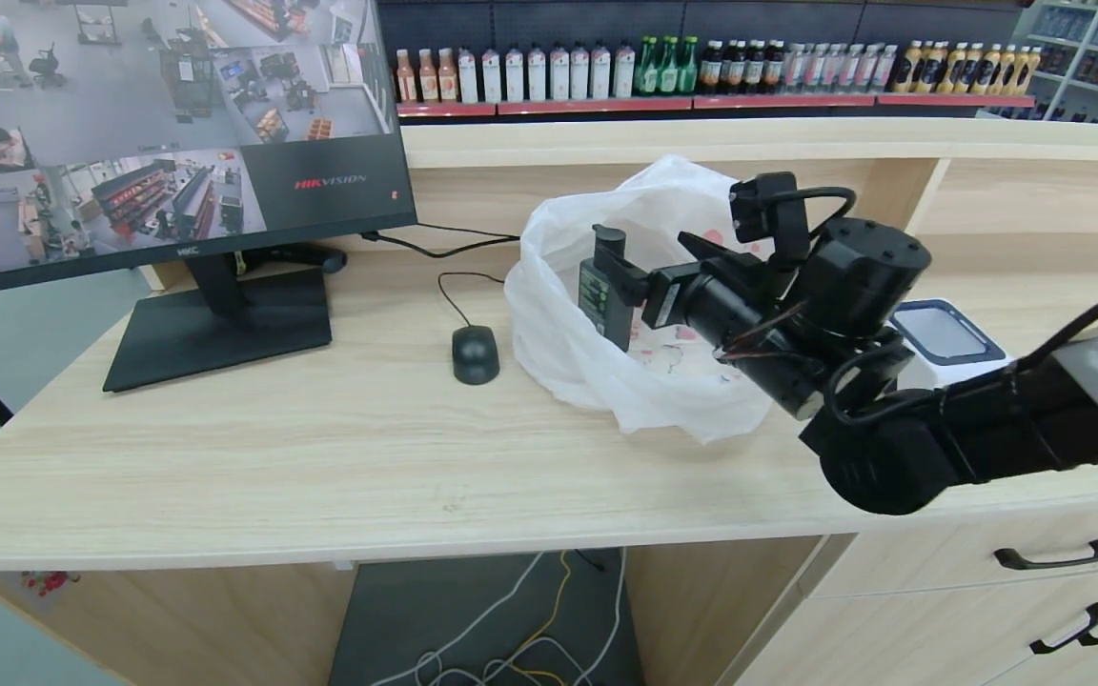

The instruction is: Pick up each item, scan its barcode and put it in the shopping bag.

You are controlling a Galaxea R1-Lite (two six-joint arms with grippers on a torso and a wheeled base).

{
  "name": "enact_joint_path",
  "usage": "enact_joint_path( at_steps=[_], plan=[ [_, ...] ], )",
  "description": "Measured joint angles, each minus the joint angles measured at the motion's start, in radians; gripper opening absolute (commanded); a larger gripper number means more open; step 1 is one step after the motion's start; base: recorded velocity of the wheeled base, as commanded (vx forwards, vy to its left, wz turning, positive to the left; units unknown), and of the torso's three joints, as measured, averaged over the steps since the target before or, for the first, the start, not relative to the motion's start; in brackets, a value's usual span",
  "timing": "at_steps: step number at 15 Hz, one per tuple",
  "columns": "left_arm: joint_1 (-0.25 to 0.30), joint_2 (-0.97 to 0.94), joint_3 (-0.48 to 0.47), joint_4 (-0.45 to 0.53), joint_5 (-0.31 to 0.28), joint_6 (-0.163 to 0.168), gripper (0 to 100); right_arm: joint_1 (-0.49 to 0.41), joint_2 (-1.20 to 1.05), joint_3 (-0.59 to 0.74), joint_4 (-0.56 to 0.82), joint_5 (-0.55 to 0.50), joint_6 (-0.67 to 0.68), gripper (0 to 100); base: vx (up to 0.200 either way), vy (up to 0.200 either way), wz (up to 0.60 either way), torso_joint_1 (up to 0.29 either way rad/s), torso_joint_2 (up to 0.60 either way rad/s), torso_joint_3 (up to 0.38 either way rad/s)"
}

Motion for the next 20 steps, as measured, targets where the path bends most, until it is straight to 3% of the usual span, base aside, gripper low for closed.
enact_joint_path(
  at_steps=[4, 9, 15, 20],
  plan=[
    [0.0, 0.0, 0.0, 0.0, 0.0, 0.0, 100, 0.017, -0.121, 0.278, -0.171, -0.011, 0.011, 100, 0.0, 0.0, 0.0, 0.0, 0.0, 0.0],
    [0.0, 0.0, 0.0, 0.0, 0.0, 0.0, 100, 0.099, -0.258, 0.571, -0.39, -0.138, -0.007, 100, 0.0, 0.0, 0.0, 0.0, 0.0, 0.0],
    [0.0, 0.0, 0.0, 0.0, 0.0, 0.0, 100, 0.128, -0.418, 0.829, -0.416, -0.239, -0.056, 100, 0.0, 0.0, 0.0, 0.0, 0.0, 0.0],
    [0.0, 0.0, 0.0, 0.0, 0.0, -0.003, 100, 0.125, -0.553, 0.951, -0.415, -0.246, -0.058, 100, 0.0, 0.0, 0.0, 0.0, 0.0, 0.0]
  ],
)
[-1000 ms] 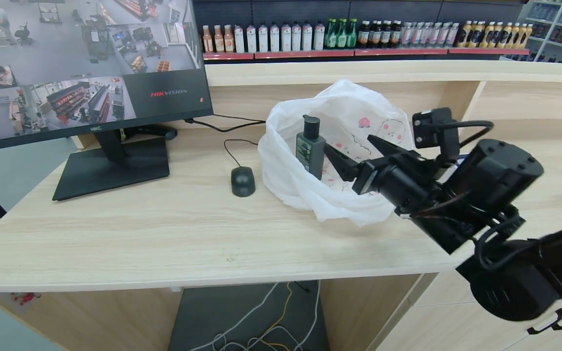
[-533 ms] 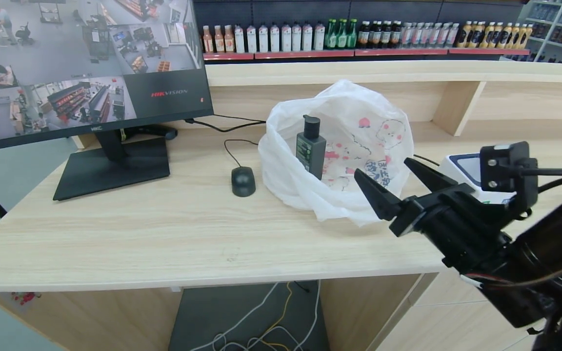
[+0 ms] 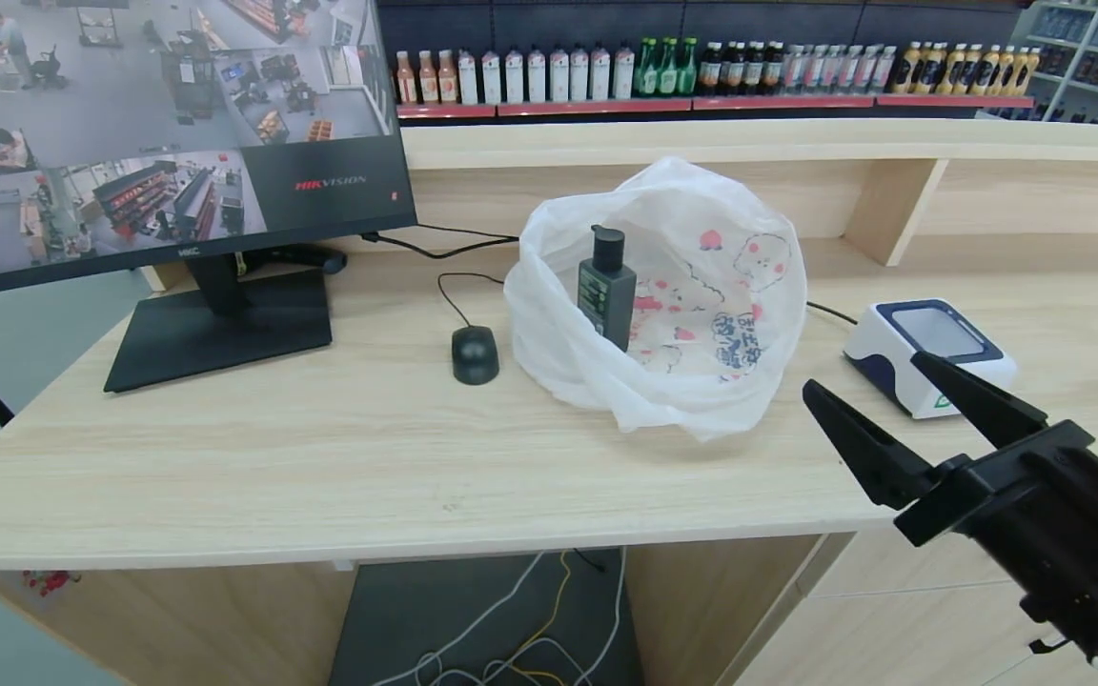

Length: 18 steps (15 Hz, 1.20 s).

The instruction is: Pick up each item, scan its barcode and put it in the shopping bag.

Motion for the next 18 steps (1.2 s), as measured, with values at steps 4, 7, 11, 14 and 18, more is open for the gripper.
enact_joint_path(
  at_steps=[4, 7, 11, 14, 18],
  plan=[
    [0.0, 0.0, 0.0, 0.0, 0.0, 0.0, 100, -0.007, -0.041, 0.014, 0.0, 0.0, 0.003, 100, 0.0, 0.0, 0.0, 0.0, 0.0, 0.0],
    [0.0, 0.0, 0.0, 0.0, 0.0, 0.0, 100, -0.007, -0.043, 0.018, 0.0, 0.001, 0.003, 100, 0.0, -0.2, 0.0, -0.001, 0.0, 0.004],
    [0.0, 0.0, 0.0, 0.0, 0.0, -0.004, 100, -0.008, -0.033, 0.025, -0.002, 0.001, 0.001, 100, 0.0, -0.2, 0.0, 0.013, 0.0, 0.001],
    [0.0, 0.0, 0.0, 0.0, 0.0, -0.004, 100, -0.019, -0.022, 0.026, 0.0, 0.001, 0.003, 100, 0.0, -0.2, 0.0, 0.001, 0.0, 0.005],
    [0.0, 0.0, 0.0, 0.0, 0.0, -0.009, 100, -0.022, -0.008, 0.025, 0.0, 0.003, 0.003, 100, 0.0, -0.2, 0.0, 0.0, 0.0, 0.005]
  ],
)
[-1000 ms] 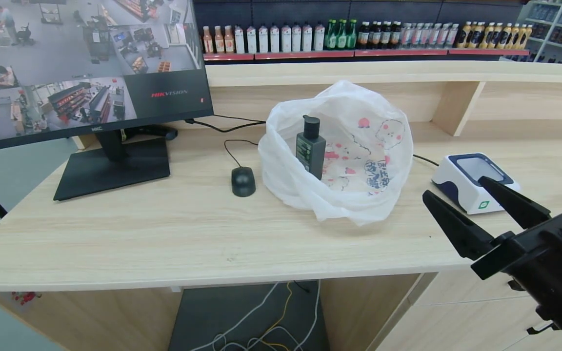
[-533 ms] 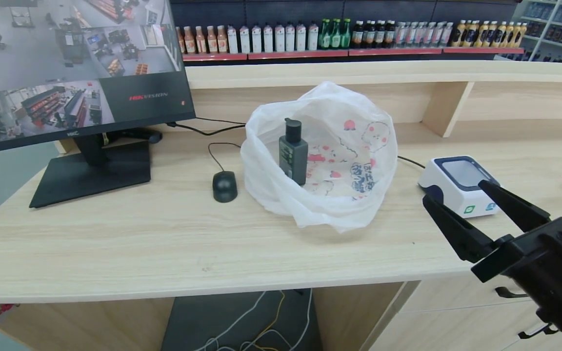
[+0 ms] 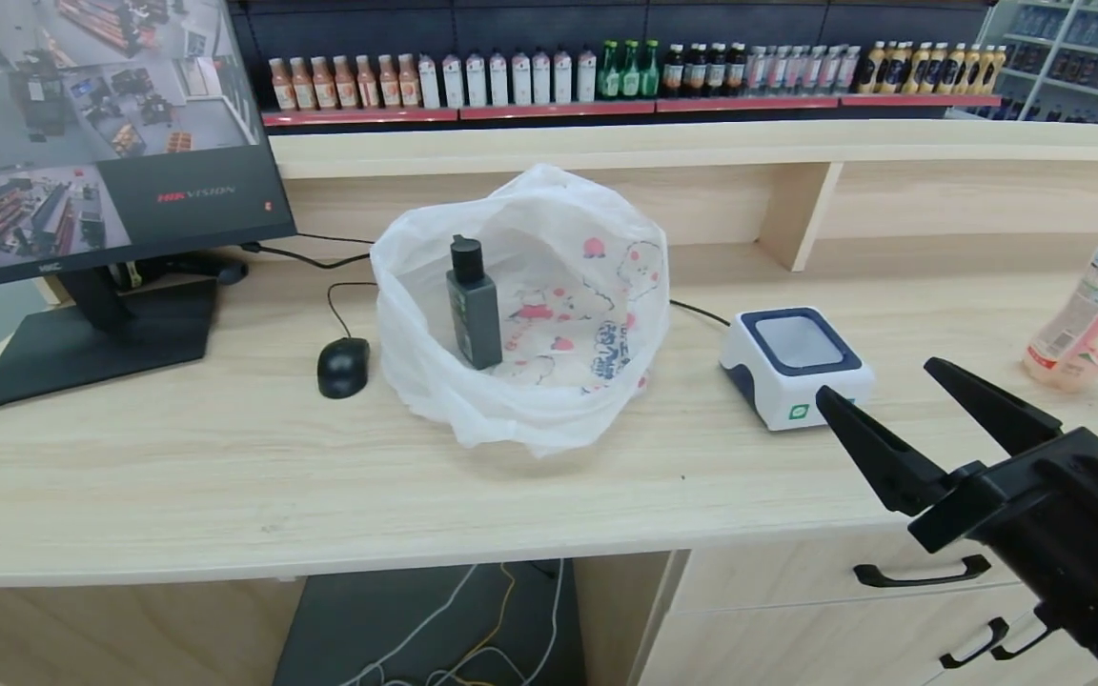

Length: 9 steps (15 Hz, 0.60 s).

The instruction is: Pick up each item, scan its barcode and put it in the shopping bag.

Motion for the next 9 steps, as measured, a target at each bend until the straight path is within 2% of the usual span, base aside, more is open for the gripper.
enact_joint_path(
  at_steps=[9],
  plan=[
    [0.0, 0.0, 0.0, 0.0, 0.0, 0.0, 100, 0.005, 0.048, -0.029, -0.001, 0.005, -0.002, 100, 0.0, -0.2, 0.0, 0.003, 0.0, 0.003]
  ],
)
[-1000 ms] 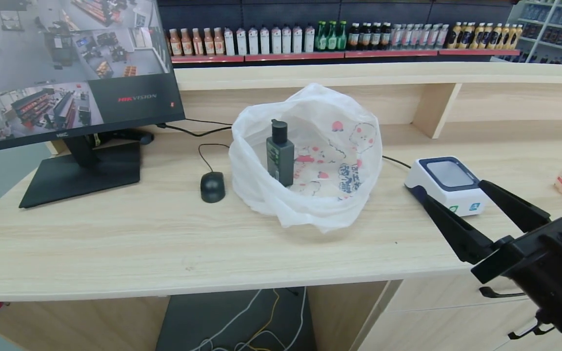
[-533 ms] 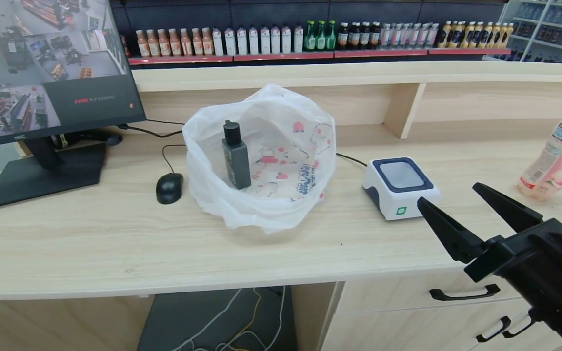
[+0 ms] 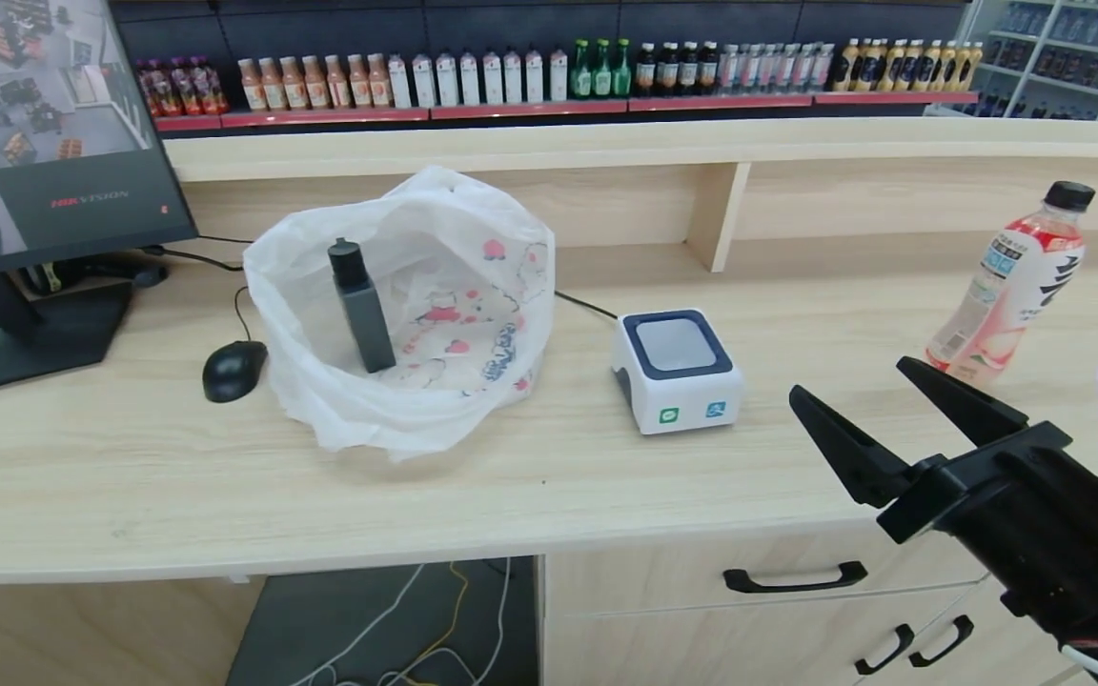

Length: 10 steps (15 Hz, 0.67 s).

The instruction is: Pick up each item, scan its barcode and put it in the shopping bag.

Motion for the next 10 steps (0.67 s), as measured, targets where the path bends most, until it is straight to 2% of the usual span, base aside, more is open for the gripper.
enact_joint_path(
  at_steps=[8, 10],
  plan=[
    [0.0, 0.0, 0.0, 0.002, 0.0, 0.002, 100, -0.004, -0.028, 0.022, 0.004, -0.001, -0.003, 100, 0.0, -0.2, 0.0, 0.002, 0.0, 0.003],
    [0.0, 0.0, 0.0, -0.001, 0.0, 0.005, 100, -0.005, -0.029, 0.021, 0.005, -0.001, -0.002, 100, 0.0, 0.0, 0.0, 0.0, 0.0, 0.0]
  ],
)
